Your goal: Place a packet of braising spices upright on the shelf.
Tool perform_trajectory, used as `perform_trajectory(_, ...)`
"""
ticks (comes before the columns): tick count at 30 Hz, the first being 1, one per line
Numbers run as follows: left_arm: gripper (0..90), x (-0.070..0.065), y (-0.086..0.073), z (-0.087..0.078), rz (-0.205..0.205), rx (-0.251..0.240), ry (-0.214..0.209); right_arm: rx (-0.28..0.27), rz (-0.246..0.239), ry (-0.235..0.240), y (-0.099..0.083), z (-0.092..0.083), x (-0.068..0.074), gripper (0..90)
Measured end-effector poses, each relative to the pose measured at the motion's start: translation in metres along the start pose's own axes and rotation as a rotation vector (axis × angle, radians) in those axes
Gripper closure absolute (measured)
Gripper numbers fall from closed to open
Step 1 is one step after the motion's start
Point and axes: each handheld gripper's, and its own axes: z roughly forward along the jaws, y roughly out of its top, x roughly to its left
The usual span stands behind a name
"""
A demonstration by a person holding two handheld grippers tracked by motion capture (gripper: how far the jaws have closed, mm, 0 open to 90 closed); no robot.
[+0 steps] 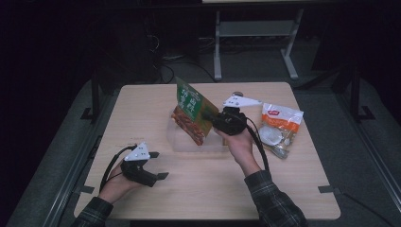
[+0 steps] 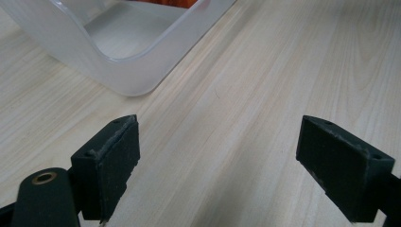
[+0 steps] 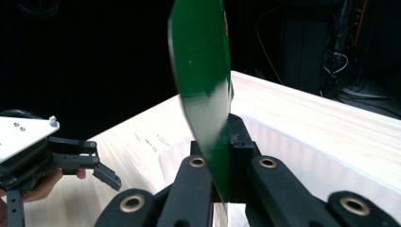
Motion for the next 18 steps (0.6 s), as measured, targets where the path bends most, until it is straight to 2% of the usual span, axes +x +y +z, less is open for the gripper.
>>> perform_trajectory(3, 13.9, 0.000, 0.000, 0.000, 0.001, 0.003, 0.000, 0.013, -0.005, -0.013, -0.002, 0.003, 0.002, 89.7)
perform_trajectory(18, 13.9, -0.001, 0.000, 0.000, -0.002, 0.007, -0.001, 0.055, 0.002, -0.012, -0.008, 0.018, 0.002, 89.4)
